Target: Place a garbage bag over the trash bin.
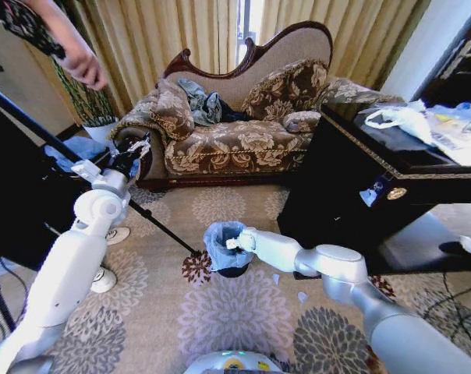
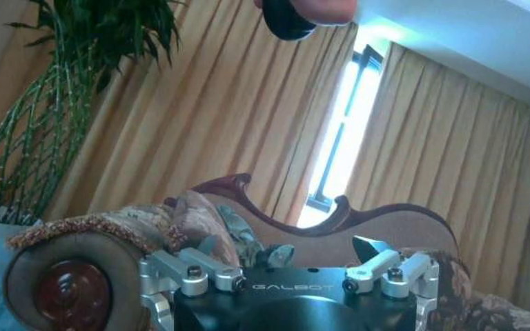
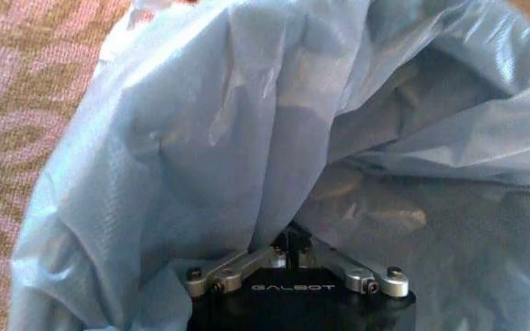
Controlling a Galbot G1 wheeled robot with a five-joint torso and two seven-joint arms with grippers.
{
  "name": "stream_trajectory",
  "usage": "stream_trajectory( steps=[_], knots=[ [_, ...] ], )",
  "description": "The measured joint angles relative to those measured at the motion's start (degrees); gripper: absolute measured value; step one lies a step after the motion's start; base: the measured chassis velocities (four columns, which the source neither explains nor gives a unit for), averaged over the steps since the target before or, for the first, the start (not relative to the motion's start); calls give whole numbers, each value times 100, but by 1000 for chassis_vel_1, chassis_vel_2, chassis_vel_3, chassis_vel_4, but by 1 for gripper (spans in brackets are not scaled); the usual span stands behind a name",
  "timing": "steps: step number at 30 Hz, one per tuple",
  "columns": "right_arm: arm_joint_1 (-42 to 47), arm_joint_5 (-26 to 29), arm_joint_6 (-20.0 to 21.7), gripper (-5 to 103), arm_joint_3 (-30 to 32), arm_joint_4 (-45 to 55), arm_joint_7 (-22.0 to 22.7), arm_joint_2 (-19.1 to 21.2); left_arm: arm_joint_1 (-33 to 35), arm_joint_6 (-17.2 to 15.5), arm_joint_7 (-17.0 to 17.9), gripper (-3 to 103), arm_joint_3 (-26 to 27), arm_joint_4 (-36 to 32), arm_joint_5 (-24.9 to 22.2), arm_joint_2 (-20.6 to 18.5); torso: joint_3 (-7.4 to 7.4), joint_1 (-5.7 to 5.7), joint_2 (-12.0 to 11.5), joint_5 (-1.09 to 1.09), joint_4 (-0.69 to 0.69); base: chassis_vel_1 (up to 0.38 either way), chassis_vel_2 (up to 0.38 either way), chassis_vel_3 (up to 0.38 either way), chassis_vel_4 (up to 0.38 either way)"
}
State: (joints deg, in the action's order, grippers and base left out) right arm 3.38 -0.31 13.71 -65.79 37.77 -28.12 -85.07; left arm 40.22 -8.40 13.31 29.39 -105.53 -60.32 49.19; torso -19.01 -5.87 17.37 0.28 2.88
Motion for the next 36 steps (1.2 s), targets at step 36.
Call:
stream_trajectory(
  steps=[36],
  knots=[
    [394,-907,-116,5,568,-1119,75,-506,155,89,-116,100,26,-41,17,61,0,0,0,-1,0,0,0,0,0]
  ],
)
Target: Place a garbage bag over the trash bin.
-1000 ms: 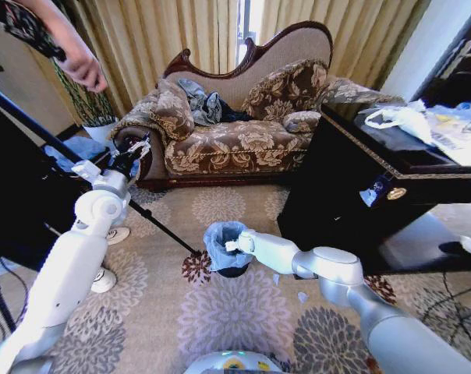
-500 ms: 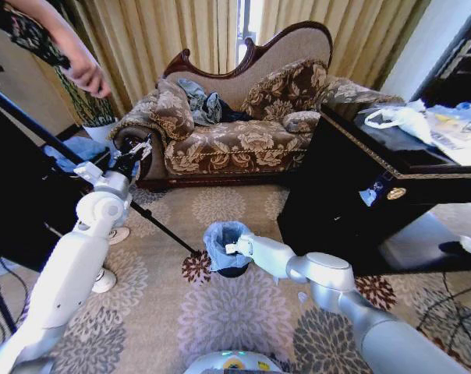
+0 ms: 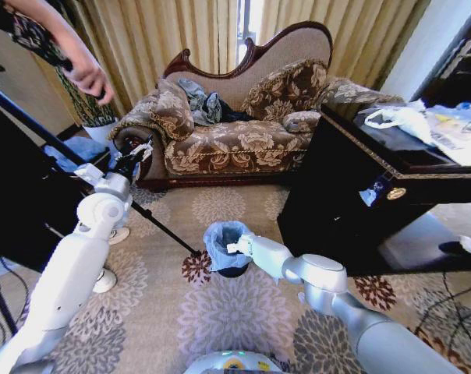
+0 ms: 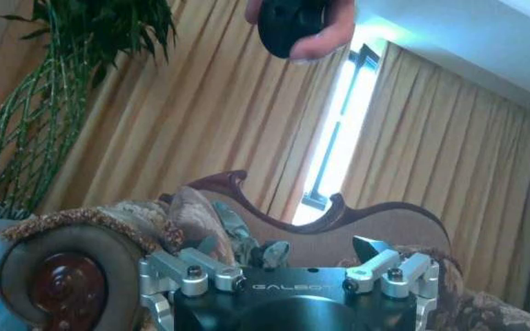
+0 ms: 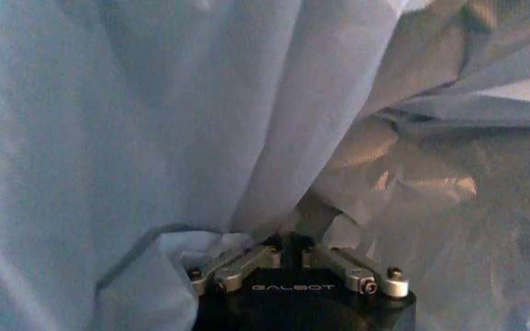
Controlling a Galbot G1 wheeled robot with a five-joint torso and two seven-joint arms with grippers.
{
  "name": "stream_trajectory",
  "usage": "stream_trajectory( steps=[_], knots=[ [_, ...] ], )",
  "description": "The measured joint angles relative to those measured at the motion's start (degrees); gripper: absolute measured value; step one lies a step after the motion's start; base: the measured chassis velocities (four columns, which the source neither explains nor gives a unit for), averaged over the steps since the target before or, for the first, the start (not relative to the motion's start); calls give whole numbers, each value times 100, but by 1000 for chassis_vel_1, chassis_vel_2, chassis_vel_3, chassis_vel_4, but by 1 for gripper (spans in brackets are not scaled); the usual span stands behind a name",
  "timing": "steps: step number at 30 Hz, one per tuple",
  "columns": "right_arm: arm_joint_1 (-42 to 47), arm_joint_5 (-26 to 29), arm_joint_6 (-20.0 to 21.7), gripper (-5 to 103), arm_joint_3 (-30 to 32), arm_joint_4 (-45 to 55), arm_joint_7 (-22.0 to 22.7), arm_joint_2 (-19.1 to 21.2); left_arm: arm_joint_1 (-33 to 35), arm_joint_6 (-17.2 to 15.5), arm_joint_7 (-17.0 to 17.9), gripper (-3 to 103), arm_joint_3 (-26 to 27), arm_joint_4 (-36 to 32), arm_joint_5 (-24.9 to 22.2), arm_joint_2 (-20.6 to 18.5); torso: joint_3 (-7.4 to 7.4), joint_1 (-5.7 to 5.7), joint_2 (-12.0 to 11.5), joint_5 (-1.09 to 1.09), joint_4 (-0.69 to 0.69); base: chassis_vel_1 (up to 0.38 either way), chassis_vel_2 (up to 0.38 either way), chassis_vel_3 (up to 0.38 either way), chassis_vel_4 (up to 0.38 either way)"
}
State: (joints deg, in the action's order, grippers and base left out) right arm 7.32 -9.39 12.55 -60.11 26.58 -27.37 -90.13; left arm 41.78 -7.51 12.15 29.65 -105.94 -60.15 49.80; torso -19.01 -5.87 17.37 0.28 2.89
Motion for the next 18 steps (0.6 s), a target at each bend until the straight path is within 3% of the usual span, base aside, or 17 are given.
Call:
stream_trajectory(
  steps=[4,8,14,18],
  knots=[
    [6,-22,17,16,-16,17,6,-4,13,14,-11,100,0,1,2,14,0,0,0,0,0,0,0,0,0],
    [10,-5,102,37,-23,114,17,-9,22,18,-15,100,0,-7,2,18,0,0,0,0,1,0,0,0,0],
    [-17,25,148,54,-66,168,9,-36,5,19,-12,100,4,-8,-14,18,0,0,0,0,0,0,0,0,0],
    [-39,86,182,70,-80,176,9,-98,21,19,-6,100,38,-14,-22,22,0,0,0,0,0,0,0,0,0]
  ],
)
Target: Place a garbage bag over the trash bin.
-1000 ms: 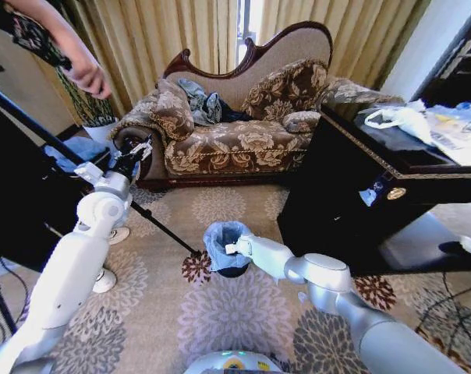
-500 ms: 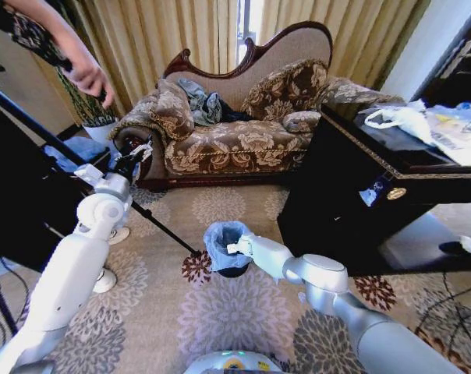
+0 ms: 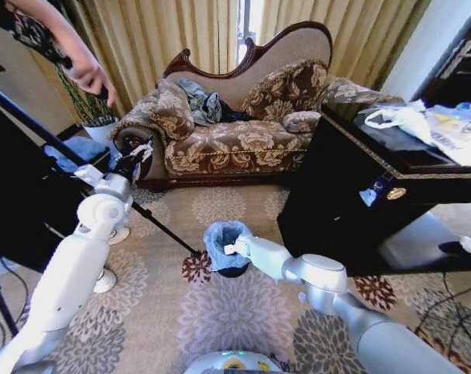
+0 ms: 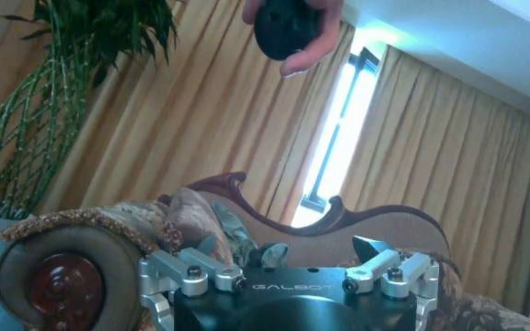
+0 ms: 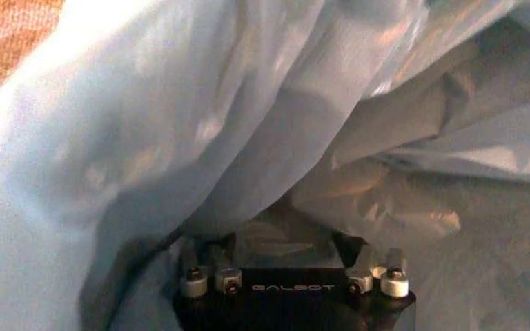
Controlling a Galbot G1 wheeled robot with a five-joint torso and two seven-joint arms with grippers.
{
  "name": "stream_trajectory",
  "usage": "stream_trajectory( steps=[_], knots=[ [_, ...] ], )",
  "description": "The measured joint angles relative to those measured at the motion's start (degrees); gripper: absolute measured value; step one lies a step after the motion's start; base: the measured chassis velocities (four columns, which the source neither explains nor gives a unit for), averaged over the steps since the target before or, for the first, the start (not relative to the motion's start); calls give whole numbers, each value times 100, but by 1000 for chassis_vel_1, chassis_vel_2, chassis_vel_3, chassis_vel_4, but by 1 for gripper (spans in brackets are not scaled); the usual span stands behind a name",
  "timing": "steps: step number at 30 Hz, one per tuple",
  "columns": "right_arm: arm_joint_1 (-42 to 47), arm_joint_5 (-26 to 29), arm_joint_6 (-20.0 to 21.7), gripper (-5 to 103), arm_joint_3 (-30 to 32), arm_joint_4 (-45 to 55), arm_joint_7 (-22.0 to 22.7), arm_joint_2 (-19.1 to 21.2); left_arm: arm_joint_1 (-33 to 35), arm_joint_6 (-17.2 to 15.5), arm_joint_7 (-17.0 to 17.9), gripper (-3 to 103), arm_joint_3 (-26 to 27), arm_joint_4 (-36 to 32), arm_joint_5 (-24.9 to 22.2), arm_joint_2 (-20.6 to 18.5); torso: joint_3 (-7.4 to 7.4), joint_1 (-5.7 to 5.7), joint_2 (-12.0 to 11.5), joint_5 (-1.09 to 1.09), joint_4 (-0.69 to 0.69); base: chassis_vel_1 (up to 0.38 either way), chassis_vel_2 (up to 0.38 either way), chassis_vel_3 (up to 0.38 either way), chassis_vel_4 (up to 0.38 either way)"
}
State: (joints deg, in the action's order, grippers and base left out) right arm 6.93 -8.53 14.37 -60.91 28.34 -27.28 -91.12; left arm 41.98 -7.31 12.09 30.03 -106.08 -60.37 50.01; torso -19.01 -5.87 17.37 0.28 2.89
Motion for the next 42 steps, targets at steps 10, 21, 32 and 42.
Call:
stream_trajectory(
  steps=[10,21,32,42],
  knots=[
    [-19,-11,41,100,-24,-49,7,-50,88,1,-2,98,78,-37,-11,1,0,0,0,0,0,0,0,0,0],
    [13,-74,49,100,156,-91,227,-63,126,15,-13,99,93,-49,-14,10,0,0,0,0,-1,0,0,0,0],
    [-53,498,387,100,204,203,304,168,37,17,-9,99,-18,-20,-6,32,0,0,0,0,0,0,0,0,0],
    [-26,905,523,100,242,206,310,274,3,14,-9,100,-102,59,29,83,0,0,0,0,0,0,0,0,0]
  ],
)
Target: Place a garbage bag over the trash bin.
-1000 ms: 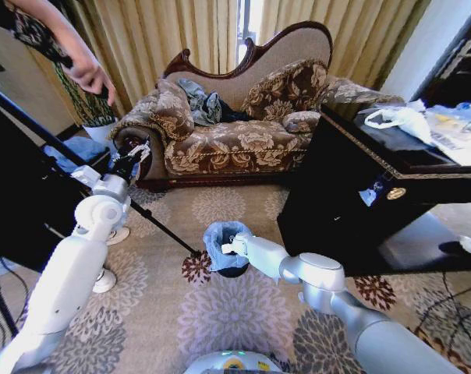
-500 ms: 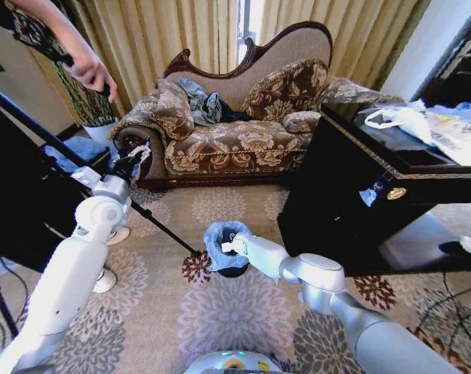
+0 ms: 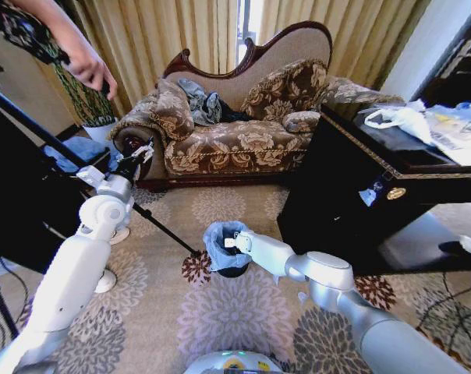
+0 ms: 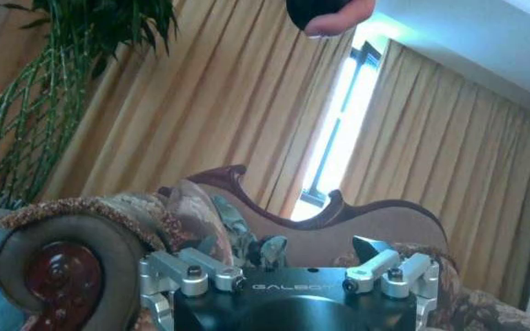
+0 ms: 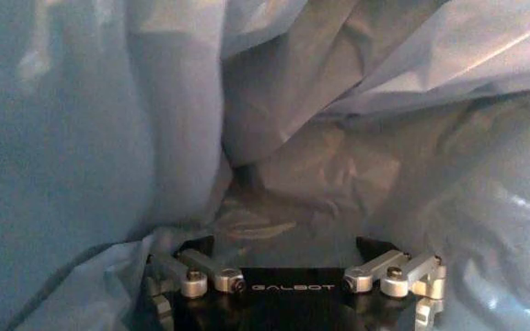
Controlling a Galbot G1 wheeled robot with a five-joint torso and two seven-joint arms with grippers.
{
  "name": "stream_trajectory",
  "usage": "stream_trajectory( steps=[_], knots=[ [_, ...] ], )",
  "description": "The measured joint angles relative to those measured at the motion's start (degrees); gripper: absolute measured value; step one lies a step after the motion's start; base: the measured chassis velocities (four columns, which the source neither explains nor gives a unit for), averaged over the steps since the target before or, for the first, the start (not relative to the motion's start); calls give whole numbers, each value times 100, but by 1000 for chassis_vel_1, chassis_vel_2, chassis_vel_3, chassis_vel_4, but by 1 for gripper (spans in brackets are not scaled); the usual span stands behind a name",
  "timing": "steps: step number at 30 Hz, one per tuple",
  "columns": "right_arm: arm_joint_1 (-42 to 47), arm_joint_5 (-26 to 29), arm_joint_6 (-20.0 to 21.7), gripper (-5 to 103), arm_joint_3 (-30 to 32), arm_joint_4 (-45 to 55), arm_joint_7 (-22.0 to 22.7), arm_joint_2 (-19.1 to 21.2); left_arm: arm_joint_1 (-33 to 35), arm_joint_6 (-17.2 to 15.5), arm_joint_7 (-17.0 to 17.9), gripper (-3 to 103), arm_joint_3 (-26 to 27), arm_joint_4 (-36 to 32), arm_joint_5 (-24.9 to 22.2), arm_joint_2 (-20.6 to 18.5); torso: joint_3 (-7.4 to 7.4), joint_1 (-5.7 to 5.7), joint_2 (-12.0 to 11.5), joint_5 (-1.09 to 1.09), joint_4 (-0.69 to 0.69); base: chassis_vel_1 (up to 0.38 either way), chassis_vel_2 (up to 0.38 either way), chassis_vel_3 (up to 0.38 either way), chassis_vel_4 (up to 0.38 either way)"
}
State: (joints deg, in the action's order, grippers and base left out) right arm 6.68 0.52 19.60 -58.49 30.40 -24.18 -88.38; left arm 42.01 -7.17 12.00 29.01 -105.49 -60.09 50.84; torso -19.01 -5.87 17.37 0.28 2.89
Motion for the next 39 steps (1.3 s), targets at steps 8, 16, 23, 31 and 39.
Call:
stream_trajectory(
  steps=[8,16,23,31,39],
  knots=[
    [17,3,-7,100,46,202,16,91,-22,0,-6,100,-29,33,4,22,0,0,0,0,0,0,0,0,0],
    [-69,-22,-69,100,-16,522,-39,123,-95,0,-6,100,-50,68,-19,-12,0,0,0,0,-1,0,0,0,0],
    [-154,-215,-121,100,-87,866,-127,343,-113,0,-5,100,-104,73,-30,-52,0,0,0,0,-1,0,0,0,0],
    [-448,-14,93,100,-426,1848,-172,912,-169,-25,28,100,-197,46,-40,-84,0,0,0,0,0,0,0,0,0],
    [-757,496,406,100,-496,2940,-86,1464,-145,-49,53,100,-231,41,-75,-189,0,0,0,0,0,0,0,0,0]
  ],
)
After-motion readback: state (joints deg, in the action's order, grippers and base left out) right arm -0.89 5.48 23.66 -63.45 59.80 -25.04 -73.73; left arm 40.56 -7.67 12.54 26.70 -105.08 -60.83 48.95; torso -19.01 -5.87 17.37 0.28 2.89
